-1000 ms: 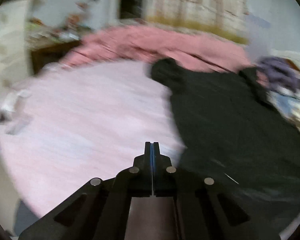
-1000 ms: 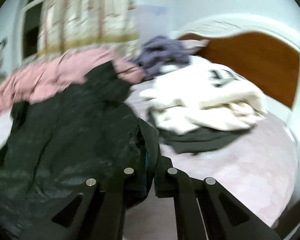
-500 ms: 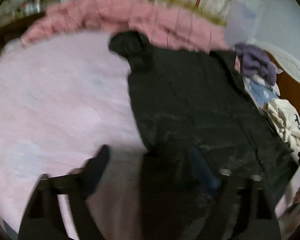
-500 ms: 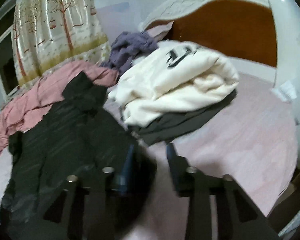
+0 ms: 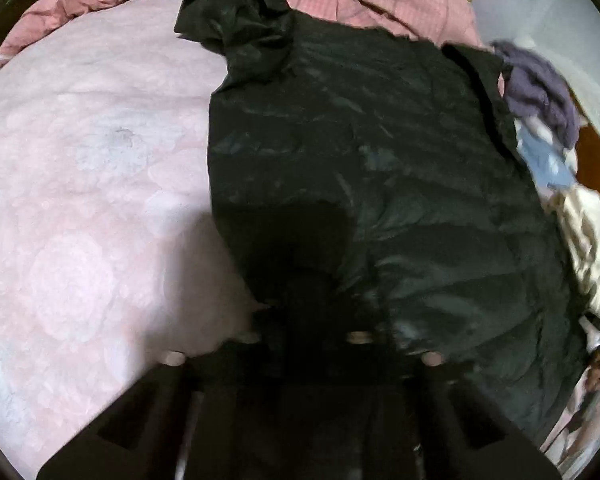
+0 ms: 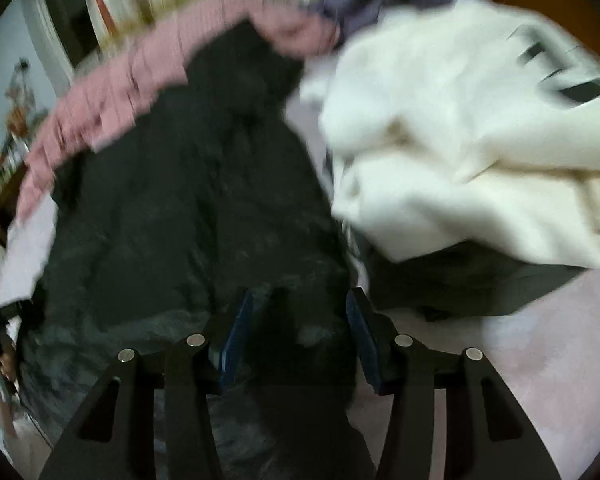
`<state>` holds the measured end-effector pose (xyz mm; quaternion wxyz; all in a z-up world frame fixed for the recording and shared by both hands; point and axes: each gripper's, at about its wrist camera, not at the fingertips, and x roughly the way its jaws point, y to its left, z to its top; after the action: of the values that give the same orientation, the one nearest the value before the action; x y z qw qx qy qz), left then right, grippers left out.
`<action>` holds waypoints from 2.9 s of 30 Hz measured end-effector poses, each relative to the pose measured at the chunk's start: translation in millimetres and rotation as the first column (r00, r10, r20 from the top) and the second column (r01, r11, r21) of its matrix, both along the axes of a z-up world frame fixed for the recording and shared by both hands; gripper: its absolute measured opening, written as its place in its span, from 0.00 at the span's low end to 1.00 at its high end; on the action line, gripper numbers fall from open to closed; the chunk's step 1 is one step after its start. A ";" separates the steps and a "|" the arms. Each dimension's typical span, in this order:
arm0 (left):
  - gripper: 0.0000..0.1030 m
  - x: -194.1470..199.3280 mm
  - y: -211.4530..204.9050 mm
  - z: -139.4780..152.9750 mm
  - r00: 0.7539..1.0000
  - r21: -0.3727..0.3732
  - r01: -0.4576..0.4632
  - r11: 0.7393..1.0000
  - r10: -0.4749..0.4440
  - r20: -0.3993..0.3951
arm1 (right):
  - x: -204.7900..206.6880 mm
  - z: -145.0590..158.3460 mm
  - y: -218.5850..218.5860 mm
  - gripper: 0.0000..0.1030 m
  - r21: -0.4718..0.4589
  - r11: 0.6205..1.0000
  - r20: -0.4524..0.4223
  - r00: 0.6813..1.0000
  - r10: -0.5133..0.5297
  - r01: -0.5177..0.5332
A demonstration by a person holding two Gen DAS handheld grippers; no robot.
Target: Fold large clothes
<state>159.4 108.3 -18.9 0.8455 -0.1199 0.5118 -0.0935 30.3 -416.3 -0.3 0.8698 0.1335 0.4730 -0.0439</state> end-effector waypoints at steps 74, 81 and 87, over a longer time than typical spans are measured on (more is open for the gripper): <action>0.03 -231.7 -96.5 16.6 0.810 0.334 0.335 0.881 -0.450 0.375 | -155.1 -7.0 232.5 0.01 -0.371 0.808 0.261 0.784 0.564 -0.458; 0.21 -251.1 -105.5 11.0 0.767 0.432 0.354 0.830 -0.521 0.373 | -163.2 -20.4 241.0 0.06 -0.451 0.759 0.196 0.777 0.598 -0.470; 0.61 -256.1 -106.7 17.2 0.743 0.493 0.314 0.812 -0.533 0.405 | -170.7 -6.0 237.5 0.65 -0.406 0.778 0.278 0.745 0.606 -0.481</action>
<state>-96.7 1.6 -1.7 0.9131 0.2048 0.2820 -0.2116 -140.4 -178.7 -6.3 0.9299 -0.1432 0.2934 0.1691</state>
